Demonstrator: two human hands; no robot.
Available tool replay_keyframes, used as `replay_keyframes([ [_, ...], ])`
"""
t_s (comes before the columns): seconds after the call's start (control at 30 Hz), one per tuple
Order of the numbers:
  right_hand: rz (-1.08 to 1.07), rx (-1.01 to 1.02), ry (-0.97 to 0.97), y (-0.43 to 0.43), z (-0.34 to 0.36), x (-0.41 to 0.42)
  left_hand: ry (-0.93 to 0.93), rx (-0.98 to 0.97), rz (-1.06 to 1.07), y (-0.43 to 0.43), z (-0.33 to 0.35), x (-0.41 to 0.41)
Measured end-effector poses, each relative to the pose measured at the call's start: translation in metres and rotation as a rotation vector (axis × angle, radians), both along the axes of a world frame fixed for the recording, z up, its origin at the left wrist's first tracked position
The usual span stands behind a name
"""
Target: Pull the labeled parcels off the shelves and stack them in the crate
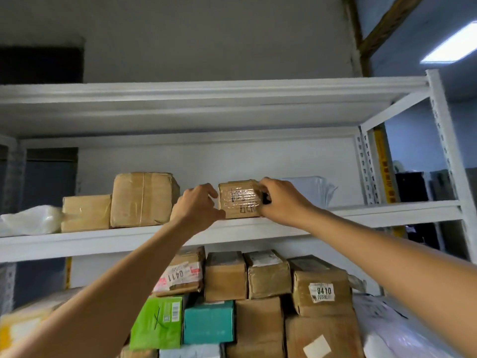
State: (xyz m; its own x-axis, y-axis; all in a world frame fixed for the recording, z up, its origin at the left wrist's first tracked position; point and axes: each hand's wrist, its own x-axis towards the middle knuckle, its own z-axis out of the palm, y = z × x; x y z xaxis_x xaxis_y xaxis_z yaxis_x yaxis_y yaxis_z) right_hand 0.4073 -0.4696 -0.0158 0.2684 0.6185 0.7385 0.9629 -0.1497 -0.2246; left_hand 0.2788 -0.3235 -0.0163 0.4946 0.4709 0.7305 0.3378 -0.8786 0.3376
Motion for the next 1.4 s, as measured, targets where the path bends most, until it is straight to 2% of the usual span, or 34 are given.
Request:
replay_keyframes([
  [0.27, -0.190, -0.088, 0.068, 0.051, 0.018, 0.010, 0.051, -0.165, -0.136, 0.047, 0.014, 0.034],
  [0.43, -0.272, -0.120, 0.134, 0.064, 0.023, 0.017, 0.051, -0.345, -0.213, 0.057, 0.018, 0.059],
  [0.57, -0.340, -0.141, 0.170, 0.071, 0.020, 0.016, -0.039, -0.444, -0.327, 0.059, 0.011, 0.068],
  [0.67, -0.288, -0.034, 0.219, 0.073, 0.020, 0.014, -0.119, -0.499, -0.374, 0.059, 0.008, 0.064],
  [0.9, -0.016, 0.233, 0.472, 0.068, 0.028, 0.016, -0.243, -0.537, -0.448, 0.047, 0.006, 0.037],
  [1.03, 0.137, 0.381, 0.701, 0.055, 0.034, 0.011, -0.311, -0.535, -0.444, 0.037, 0.009, 0.017],
  [1.13, 0.133, 0.281, 0.699, 0.045, 0.033, 0.014, -0.273, -0.564, -0.397, 0.031, 0.019, 0.008],
  [1.27, 0.092, 0.197, 0.644, 0.042, 0.030, 0.015, -0.073, -0.664, -0.375, 0.023, 0.026, 0.008],
  [1.4, 0.133, 0.233, 0.681, 0.040, 0.023, 0.012, -0.160, -0.787, -0.427, 0.019, 0.017, 0.012],
])
